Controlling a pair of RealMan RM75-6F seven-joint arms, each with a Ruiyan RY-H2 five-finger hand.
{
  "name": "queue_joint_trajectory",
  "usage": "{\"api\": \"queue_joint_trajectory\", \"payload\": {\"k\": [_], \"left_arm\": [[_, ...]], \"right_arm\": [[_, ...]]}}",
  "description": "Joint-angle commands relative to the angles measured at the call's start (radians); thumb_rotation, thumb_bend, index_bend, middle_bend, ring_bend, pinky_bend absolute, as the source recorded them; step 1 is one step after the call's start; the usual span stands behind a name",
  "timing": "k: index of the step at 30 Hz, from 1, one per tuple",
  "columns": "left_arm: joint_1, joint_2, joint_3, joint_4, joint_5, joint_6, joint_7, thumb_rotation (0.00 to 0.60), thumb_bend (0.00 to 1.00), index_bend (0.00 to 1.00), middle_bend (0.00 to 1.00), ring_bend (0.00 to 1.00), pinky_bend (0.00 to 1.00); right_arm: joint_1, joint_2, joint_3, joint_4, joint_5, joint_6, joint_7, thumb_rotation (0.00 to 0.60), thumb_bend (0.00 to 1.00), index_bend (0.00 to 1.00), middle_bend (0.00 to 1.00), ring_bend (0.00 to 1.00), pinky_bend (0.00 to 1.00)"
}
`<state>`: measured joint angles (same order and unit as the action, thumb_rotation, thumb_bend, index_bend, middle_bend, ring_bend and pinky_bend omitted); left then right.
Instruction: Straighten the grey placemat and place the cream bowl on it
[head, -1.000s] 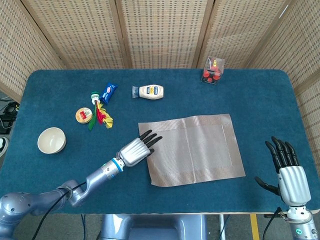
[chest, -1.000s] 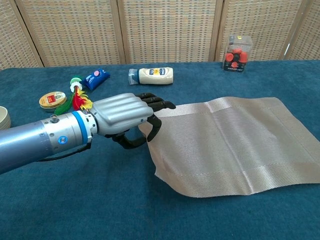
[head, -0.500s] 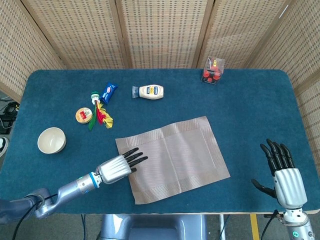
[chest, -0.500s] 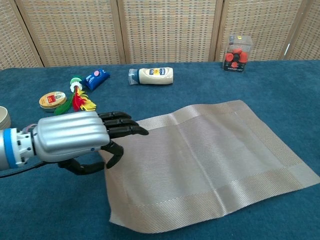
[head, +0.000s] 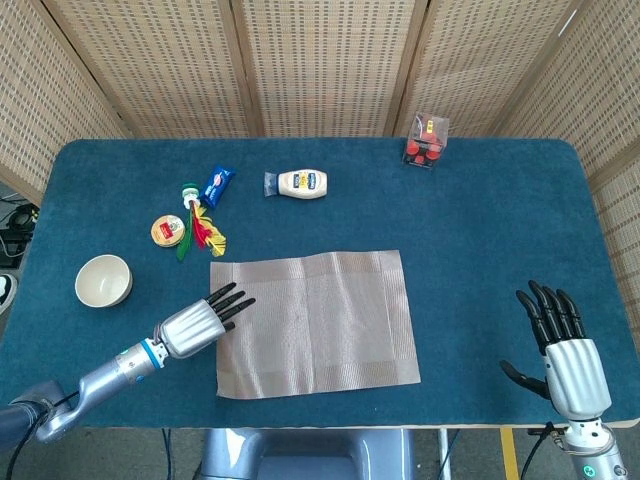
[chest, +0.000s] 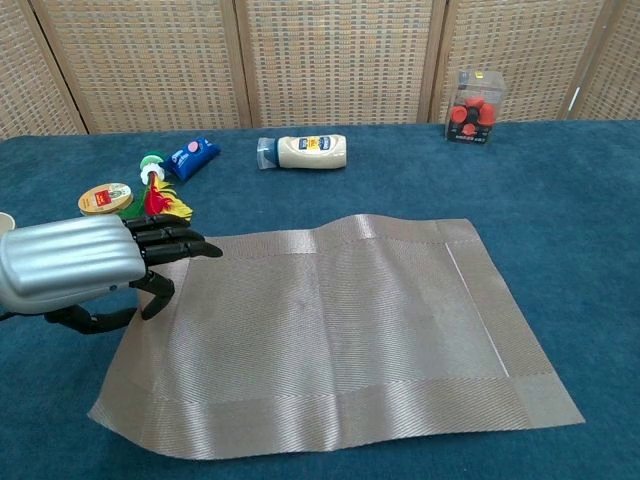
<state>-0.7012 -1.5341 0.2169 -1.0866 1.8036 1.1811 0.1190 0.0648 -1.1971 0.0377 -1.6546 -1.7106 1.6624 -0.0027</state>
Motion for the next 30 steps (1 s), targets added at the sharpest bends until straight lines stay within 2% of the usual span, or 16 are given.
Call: {"api": "queue_joint_trajectory", "payload": {"k": [1,9,20,22,23,24,26,27,30], "left_arm": [[0.018,-0.018,-0.024,0.019,-0.031,-0.008,0.003,0.600,0.57,0.82,0.00,0.00,0.00],[0.024,-0.026,-0.037,0.012,-0.037,-0.025,0.024,0.600,0.57,0.82,0.00,0.00,0.00],[0.033,-0.024,-0.028,0.010,-0.013,-0.022,0.024,0.600,0.57,0.80,0.00,0.00,0.00],[0.036,-0.022,-0.029,0.012,-0.009,-0.015,0.024,0.600,0.52,0.66,0.00,0.00,0.00],[0.037,-0.018,-0.030,0.016,-0.006,-0.011,0.028,0.600,0.41,0.46,0.00,0.00,0.00],[0.038,-0.015,-0.030,0.018,-0.005,-0.011,0.030,0.600,0.24,0.24,0.00,0.00,0.00],[0.038,-0.002,-0.027,0.016,-0.006,-0.019,0.026,0.600,0.03,0.02,0.00,0.00,0.00],[0.038,0.011,-0.024,0.007,-0.009,-0.025,0.017,0.600,0.00,0.00,0.00,0.00,0.00],[0.040,0.067,-0.013,-0.046,-0.002,-0.009,-0.017,0.600,0.00,0.00,0.00,0.00,0.00]], "right_arm": [[-0.001,0.000,0.000,0.000,-0.001,0.000,-0.002,0.600,0.00,0.06,0.00,0.00,0.00],[-0.003,0.002,0.000,-0.001,-0.004,0.002,0.000,0.600,0.00,0.06,0.00,0.00,0.00],[-0.007,0.006,0.002,-0.003,-0.009,0.008,0.006,0.600,0.00,0.06,0.00,0.00,0.00],[-0.007,0.006,0.002,-0.002,-0.011,0.007,0.006,0.600,0.00,0.06,0.00,0.00,0.00],[-0.006,0.006,0.001,-0.002,-0.012,0.007,0.005,0.600,0.00,0.06,0.00,0.00,0.00],[-0.007,0.006,0.001,-0.002,-0.013,0.007,0.005,0.600,0.00,0.06,0.00,0.00,0.00],[-0.007,0.006,0.000,-0.002,-0.014,0.007,0.003,0.600,0.00,0.06,0.00,0.00,0.00],[-0.007,0.006,0.000,-0.003,-0.014,0.007,0.003,0.600,0.00,0.06,0.00,0.00,0.00],[-0.008,0.007,0.001,-0.003,-0.014,0.007,0.003,0.600,0.00,0.06,0.00,0.00,0.00]]}}
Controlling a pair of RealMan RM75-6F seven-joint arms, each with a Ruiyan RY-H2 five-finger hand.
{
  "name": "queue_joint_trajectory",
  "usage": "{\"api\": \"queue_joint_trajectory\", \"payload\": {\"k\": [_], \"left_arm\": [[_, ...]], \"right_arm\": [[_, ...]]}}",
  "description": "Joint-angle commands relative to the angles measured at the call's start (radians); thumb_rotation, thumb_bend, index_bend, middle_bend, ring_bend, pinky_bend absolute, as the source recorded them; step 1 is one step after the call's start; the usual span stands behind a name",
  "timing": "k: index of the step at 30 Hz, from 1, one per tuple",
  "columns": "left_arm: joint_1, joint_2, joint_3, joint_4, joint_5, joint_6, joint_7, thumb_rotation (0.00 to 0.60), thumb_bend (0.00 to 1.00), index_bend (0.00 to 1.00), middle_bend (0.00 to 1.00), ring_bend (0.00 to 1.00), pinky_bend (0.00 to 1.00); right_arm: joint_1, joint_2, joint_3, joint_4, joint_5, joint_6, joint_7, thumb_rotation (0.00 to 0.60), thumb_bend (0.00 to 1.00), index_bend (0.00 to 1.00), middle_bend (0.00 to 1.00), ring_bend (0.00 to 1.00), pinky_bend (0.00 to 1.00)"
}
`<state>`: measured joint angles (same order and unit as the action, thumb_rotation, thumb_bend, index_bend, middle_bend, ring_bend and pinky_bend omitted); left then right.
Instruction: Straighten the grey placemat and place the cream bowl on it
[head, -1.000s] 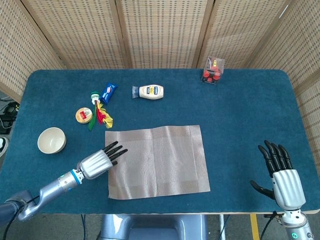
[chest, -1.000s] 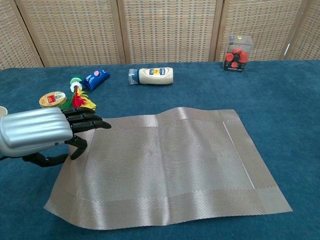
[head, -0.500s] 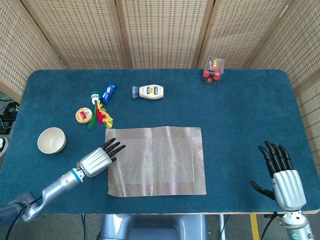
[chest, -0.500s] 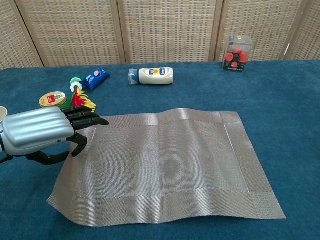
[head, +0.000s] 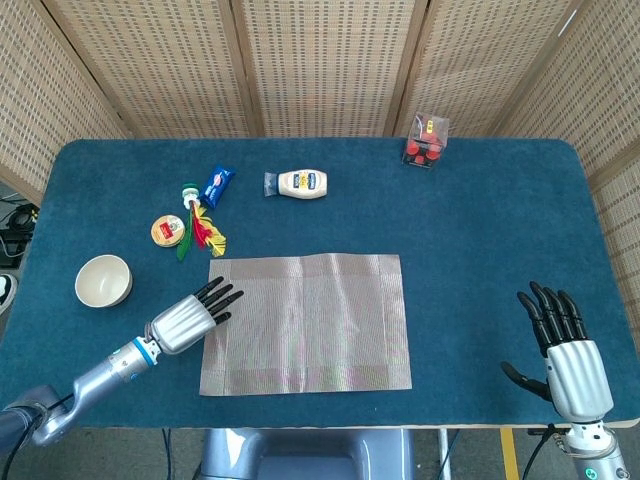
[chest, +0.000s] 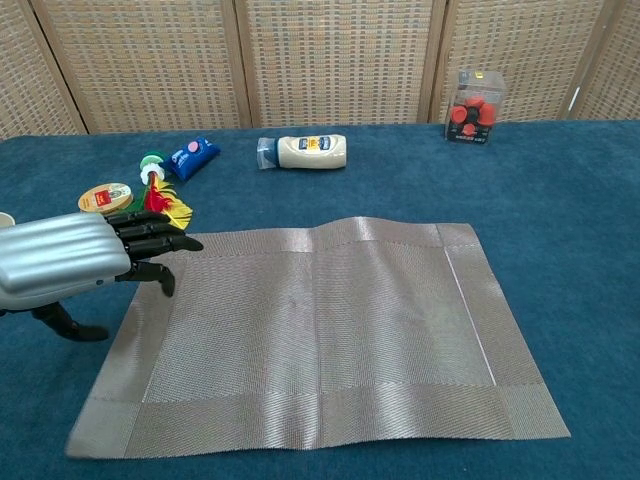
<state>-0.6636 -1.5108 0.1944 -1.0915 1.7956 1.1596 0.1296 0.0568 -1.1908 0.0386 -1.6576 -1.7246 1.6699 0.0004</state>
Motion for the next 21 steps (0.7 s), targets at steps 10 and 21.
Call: {"api": "queue_joint_trajectory", "payload": {"k": [10,21], "left_arm": [[0.094,0.194,-0.034,-0.113,-0.077,0.166,-0.171,0.600,0.00,0.00,0.00,0.00,0.00],[0.214,0.210,-0.065,-0.033,-0.324,0.035,-0.268,0.600,0.02,0.24,0.00,0.00,0.00]], "right_arm": [[0.000,0.002,0.000,-0.004,-0.003,-0.003,0.001,0.600,0.00,0.06,0.00,0.00,0.00],[-0.004,0.004,-0.003,-0.007,-0.013,0.004,0.000,0.600,0.00,0.06,0.00,0.00,0.00]]}}
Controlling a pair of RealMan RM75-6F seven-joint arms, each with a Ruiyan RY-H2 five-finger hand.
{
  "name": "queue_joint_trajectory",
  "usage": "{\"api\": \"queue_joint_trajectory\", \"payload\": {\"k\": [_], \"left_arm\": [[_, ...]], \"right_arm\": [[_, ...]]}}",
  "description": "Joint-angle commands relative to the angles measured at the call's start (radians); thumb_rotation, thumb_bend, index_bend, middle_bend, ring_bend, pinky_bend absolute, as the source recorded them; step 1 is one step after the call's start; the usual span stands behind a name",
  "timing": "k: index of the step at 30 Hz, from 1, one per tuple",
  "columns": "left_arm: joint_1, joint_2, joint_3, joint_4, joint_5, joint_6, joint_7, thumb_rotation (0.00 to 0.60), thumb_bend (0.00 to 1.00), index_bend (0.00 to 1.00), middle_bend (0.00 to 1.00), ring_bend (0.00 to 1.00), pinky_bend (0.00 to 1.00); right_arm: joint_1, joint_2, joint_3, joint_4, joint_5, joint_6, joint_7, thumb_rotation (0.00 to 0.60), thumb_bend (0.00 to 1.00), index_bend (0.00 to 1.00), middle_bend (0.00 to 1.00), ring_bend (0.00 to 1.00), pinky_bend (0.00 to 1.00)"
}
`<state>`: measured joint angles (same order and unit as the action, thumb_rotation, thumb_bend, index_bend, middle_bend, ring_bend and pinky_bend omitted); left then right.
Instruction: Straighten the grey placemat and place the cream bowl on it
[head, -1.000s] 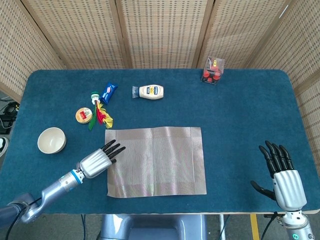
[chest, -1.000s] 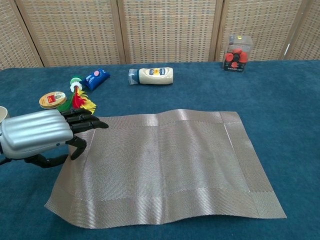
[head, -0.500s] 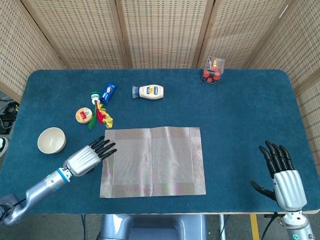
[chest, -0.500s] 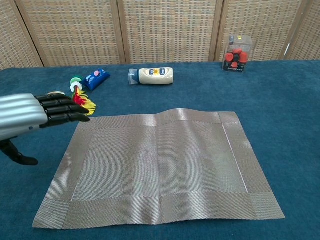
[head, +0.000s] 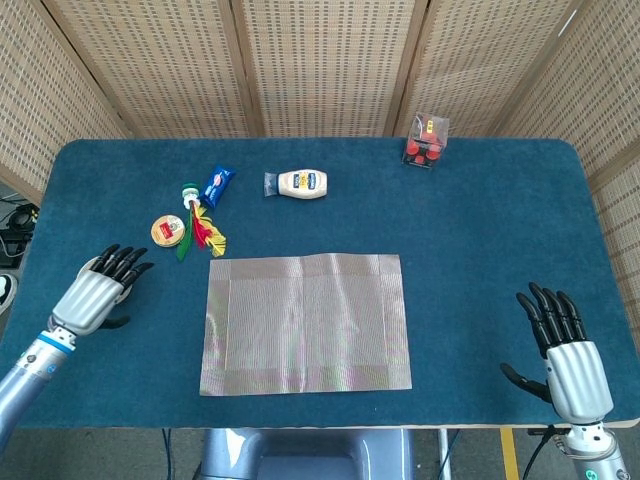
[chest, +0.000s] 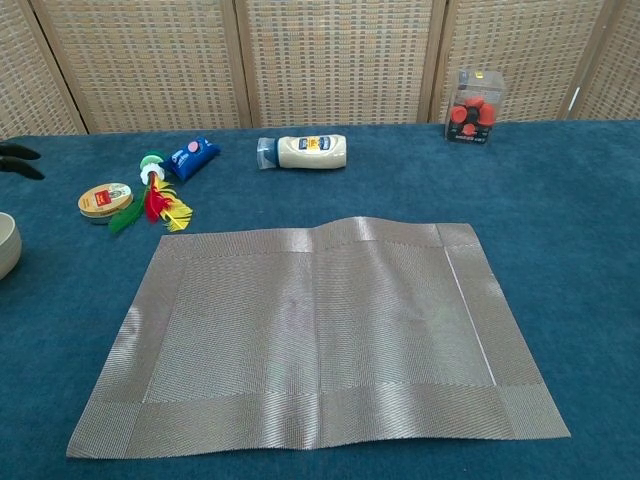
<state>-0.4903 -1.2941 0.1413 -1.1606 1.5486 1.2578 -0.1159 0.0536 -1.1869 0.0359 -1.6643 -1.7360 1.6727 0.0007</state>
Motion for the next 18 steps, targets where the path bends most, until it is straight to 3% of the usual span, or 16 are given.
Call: {"api": "queue_joint_trajectory", "payload": {"k": [1,3,8,18], "left_arm": [[0.049,-0.014,-0.016,0.050,-0.096,-0.080,-0.027,0.600,0.04,0.28,0.00,0.00,0.00],[0.064,-0.035,-0.025,0.084,-0.118,-0.102,-0.051,0.600,0.10,0.36,0.00,0.00,0.00],[0.086,-0.094,-0.035,0.186,-0.124,-0.123,-0.103,0.600,0.21,0.45,0.00,0.00,0.00],[0.097,-0.181,-0.068,0.353,-0.137,-0.190,-0.180,0.600,0.29,0.44,0.00,0.00,0.00]], "right_arm": [[-0.001,0.001,-0.001,-0.001,-0.002,0.002,0.001,0.600,0.00,0.06,0.00,0.00,0.00],[-0.002,0.001,-0.001,-0.001,-0.003,0.003,0.001,0.600,0.00,0.06,0.00,0.00,0.00],[-0.003,0.002,-0.001,-0.003,-0.005,0.003,0.002,0.600,0.00,0.06,0.00,0.00,0.00],[-0.003,0.006,0.003,-0.002,0.000,0.003,0.011,0.600,0.00,0.06,0.00,0.00,0.00]]}}
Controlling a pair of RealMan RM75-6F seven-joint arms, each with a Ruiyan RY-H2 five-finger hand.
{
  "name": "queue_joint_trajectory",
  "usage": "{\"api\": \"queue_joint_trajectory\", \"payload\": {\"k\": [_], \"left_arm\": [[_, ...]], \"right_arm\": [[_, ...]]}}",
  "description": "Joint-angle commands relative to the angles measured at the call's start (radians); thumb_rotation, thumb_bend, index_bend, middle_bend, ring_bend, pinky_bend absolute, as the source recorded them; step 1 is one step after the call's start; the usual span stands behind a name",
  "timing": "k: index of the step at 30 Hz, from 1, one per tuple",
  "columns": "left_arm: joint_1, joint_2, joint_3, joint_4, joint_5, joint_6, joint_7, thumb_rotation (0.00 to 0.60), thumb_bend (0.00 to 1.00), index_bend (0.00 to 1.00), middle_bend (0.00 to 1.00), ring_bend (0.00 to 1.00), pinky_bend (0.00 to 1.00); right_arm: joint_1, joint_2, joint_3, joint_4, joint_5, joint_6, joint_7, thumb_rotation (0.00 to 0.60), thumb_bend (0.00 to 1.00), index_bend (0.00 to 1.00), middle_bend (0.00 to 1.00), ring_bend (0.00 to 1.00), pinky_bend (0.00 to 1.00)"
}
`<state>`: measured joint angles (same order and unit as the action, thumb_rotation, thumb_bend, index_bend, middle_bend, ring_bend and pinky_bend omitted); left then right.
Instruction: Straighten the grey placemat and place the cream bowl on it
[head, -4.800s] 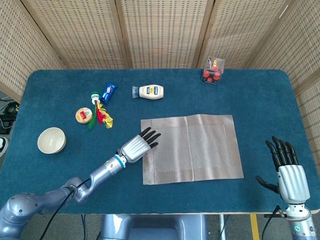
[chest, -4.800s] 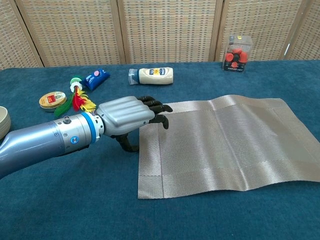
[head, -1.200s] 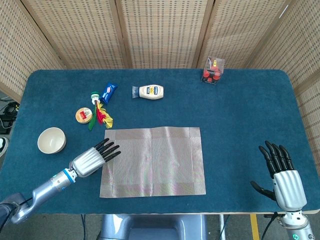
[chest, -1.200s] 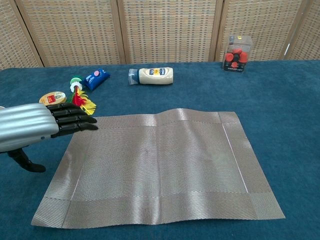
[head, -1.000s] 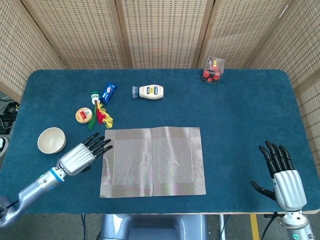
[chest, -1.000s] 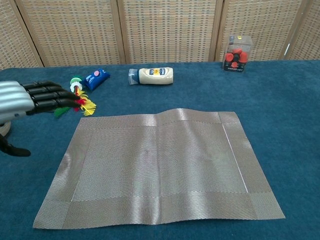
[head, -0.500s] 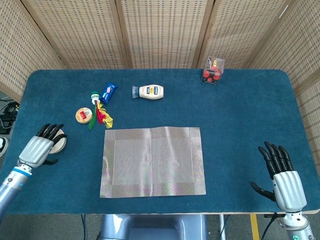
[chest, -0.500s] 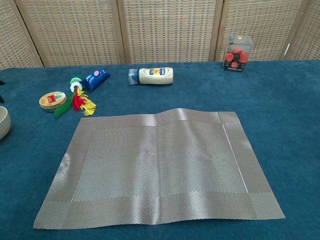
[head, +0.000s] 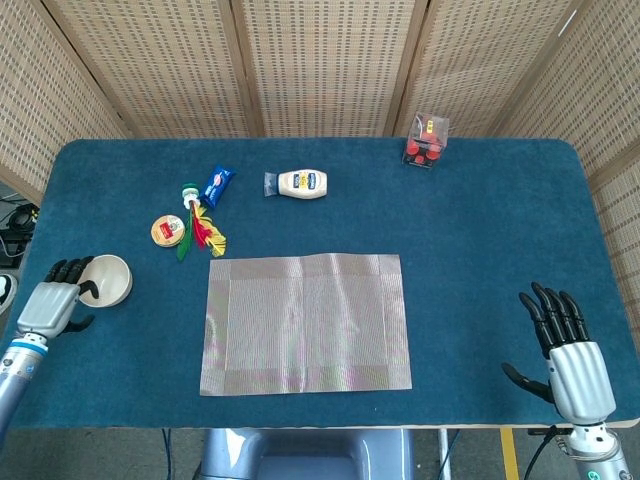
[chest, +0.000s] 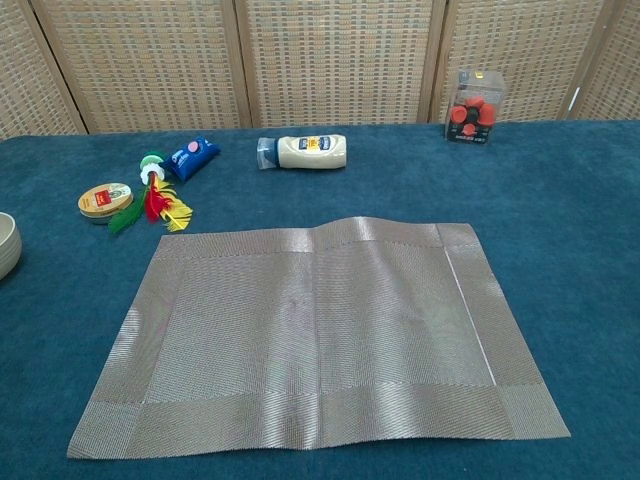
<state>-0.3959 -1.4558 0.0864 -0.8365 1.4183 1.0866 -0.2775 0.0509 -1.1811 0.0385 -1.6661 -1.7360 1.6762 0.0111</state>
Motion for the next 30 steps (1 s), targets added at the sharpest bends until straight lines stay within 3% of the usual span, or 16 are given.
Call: {"api": "queue_joint_trajectory", "payload": {"k": [1,4,9,18,22,26,30], "left_arm": [[0.001,-0.027,-0.017,0.045,-0.009,-0.032,-0.025,0.600,0.30,0.45,0.00,0.00,0.00],[0.000,-0.039,-0.021,0.067,-0.009,-0.048,-0.034,0.600,0.35,0.48,0.00,0.00,0.00],[-0.001,-0.053,-0.028,0.099,0.000,-0.062,-0.052,0.600,0.48,0.63,0.00,0.00,0.00],[0.002,-0.024,-0.046,0.068,0.045,0.031,-0.078,0.600,0.50,0.70,0.00,0.00,0.00],[-0.007,0.017,-0.057,-0.015,0.085,0.112,-0.050,0.600,0.50,0.71,0.00,0.00,0.00],[-0.048,0.089,-0.076,-0.192,0.149,0.184,0.027,0.600,0.50,0.72,0.00,0.00,0.00],[-0.116,0.140,-0.101,-0.413,0.197,0.170,0.144,0.600,0.50,0.73,0.00,0.00,0.00]], "right_arm": [[0.000,0.000,0.000,0.000,0.000,0.000,0.001,0.600,0.00,0.06,0.00,0.00,0.00],[0.000,0.000,0.000,0.001,0.001,-0.001,0.001,0.600,0.00,0.06,0.00,0.00,0.00],[0.000,-0.001,-0.001,0.000,0.000,-0.003,0.000,0.600,0.00,0.06,0.00,0.00,0.00],[0.000,-0.001,-0.001,0.000,0.000,-0.004,0.002,0.600,0.00,0.06,0.00,0.00,0.00],[-0.001,0.001,0.000,-0.002,0.000,-0.001,0.005,0.600,0.00,0.06,0.00,0.00,0.00],[-0.003,0.004,0.002,-0.004,0.002,0.002,0.010,0.600,0.00,0.06,0.00,0.00,0.00],[-0.003,0.005,0.003,-0.004,0.004,0.001,0.010,0.600,0.00,0.06,0.00,0.00,0.00]]}}
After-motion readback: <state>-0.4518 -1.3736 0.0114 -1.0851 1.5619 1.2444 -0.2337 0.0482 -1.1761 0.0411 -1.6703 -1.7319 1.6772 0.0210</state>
